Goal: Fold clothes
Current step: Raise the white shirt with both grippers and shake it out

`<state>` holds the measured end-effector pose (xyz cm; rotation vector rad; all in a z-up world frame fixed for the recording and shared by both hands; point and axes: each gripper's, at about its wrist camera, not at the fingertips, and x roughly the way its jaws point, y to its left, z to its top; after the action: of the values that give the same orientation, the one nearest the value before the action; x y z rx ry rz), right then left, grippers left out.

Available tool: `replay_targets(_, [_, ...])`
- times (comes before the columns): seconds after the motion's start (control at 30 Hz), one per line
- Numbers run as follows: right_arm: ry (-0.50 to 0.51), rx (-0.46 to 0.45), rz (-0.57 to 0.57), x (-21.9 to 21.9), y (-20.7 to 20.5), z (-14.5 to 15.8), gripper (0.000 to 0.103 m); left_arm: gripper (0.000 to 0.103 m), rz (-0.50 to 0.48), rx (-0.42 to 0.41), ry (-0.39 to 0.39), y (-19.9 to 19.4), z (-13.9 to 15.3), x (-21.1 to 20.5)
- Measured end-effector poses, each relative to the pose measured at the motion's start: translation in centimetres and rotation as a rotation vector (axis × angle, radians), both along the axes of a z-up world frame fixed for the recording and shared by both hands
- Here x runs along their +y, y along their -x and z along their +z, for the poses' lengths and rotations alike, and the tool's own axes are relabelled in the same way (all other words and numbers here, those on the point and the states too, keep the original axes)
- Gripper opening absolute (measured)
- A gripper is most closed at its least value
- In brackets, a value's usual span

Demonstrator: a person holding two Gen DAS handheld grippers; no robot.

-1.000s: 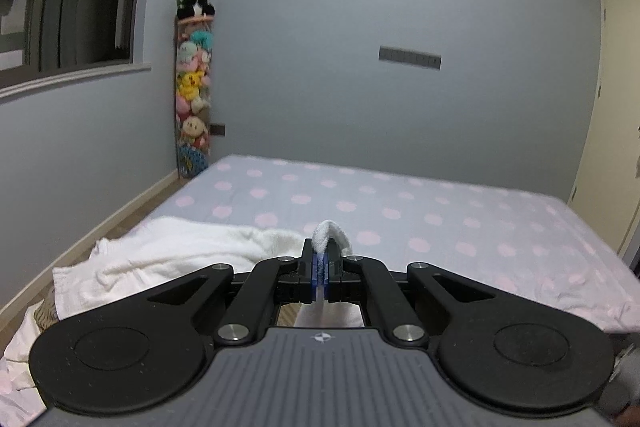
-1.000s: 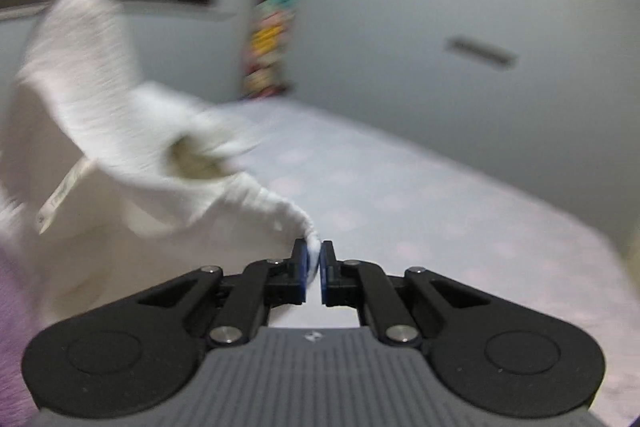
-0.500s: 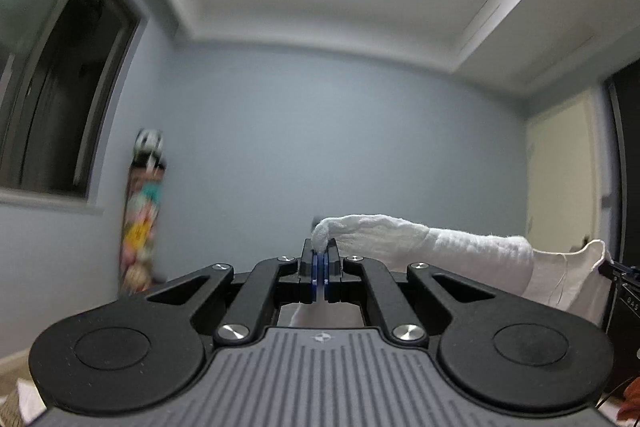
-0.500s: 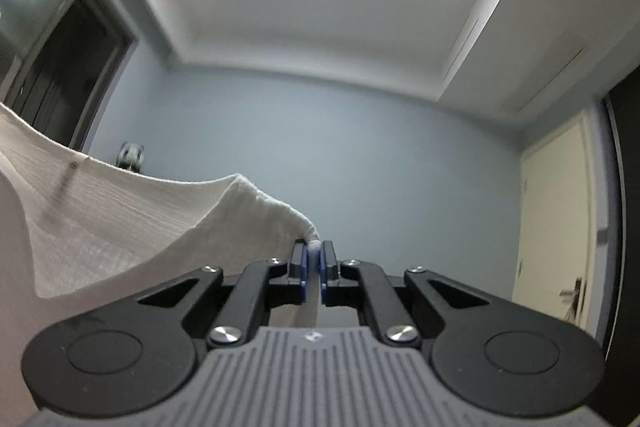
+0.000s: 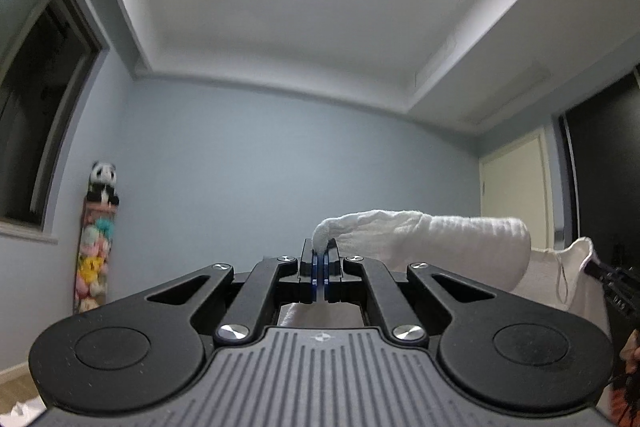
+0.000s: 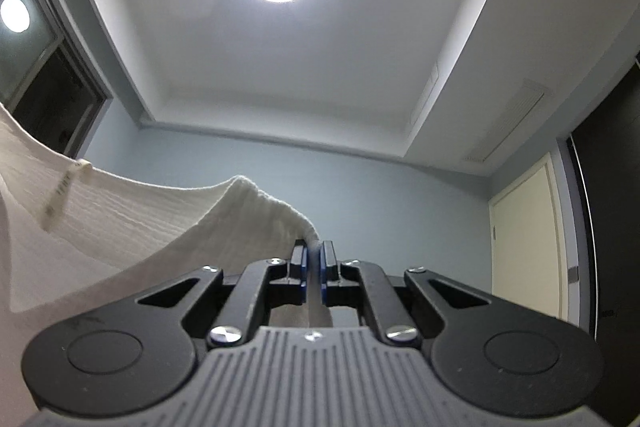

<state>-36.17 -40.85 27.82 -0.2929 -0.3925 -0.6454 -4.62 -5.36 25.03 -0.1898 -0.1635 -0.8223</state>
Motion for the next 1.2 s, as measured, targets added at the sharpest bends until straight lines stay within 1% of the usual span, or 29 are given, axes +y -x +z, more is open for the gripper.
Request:
replay_targets(0.1, [-0.043, 0.050, 0.004, -1.4, -2.2, -1.8, 0.007, 0.001, 0.005, 0.076, -0.061, -2.9, -1.9, -2.2])
replay_targets(0.3, [-0.140, 0.189, 0.014, -5.3, -8.8, -6.4, 0.007, 0.001, -0.002, 0.277, -0.190, -10.7, -7.1, -7.3])
replay_targets(0.5, [-0.230, 0.362, 0.018, -9.5, -17.6, -12.4, 0.007, 0.001, 0.024, 0.452, -0.342, -18.7, -13.4, -12.3])
replay_targets(0.63, [-0.286, 0.488, 0.030, -13.0, -24.9, -17.2, 0.007, 0.001, 0.077, 0.546, -0.454, -24.1, -18.1, -15.9])
replay_targets(0.67, [-0.297, 0.519, 0.034, -13.8, -27.0, -18.8, 0.007, 0.001, 0.090, 0.566, -0.482, -25.5, -19.3, -16.8])
replay_targets(0.77, [-0.313, 0.598, 0.025, -15.9, -32.3, -22.9, 0.007, 0.001, 0.120, 0.593, -0.565, -28.9, -23.2, -19.4])
replay_targets(0.9, [-0.367, 0.700, 0.020, -18.8, -39.1, -28.6, 0.007, 0.001, 0.134, 0.636, -0.649, -32.3, -27.8, -22.5])
replay_targets(1.07, [-0.437, 0.787, 0.015, -21.1, -43.0, -33.6, 0.007, 0.001, 0.149, 0.692, -0.751, -36.4, -33.5, -26.3])
replay_targets(1.2, [-0.493, 0.856, 0.011, -23.0, -46.2, -37.5, 0.007, 0.002, 0.142, 0.788, -0.783, -39.3, -37.7, -28.2])
